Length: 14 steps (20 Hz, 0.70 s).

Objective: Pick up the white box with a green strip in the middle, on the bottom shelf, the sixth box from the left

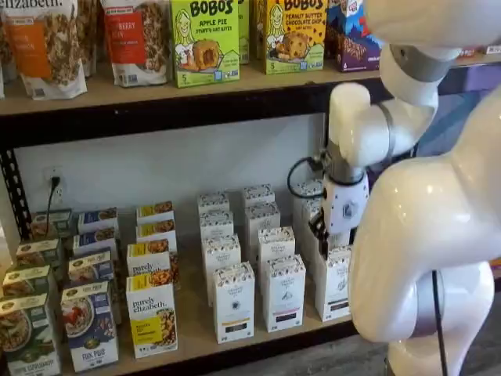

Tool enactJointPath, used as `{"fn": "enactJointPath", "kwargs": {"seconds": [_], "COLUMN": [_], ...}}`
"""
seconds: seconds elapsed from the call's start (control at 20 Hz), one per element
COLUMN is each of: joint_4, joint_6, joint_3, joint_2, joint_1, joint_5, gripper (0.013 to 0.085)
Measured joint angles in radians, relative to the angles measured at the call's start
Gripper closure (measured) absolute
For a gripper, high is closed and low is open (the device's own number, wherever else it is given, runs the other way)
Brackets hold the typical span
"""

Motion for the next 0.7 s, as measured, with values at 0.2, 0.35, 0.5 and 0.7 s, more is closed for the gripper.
{"fn": "enactJointPath", "kwargs": {"seconds": [0.2, 0.35, 0.5, 0.7], "joint_4": [-0.022, -0.019, -0.036, -0.084], "joint_6": [-0.02, -0.053, -0.059, -0.04], "joint_3": [-0.044, -0.094, -0.162, -0.276], "joint_2": [0.166, 0.298, 0.418, 0.566], "joint_1": [-0.05, -0.085, -0.112, -0.139], "joint_5": [-0.129, -0.225, -0.286, -0.312], "gripper": [0.013, 0.013, 0.013, 0.013]}}
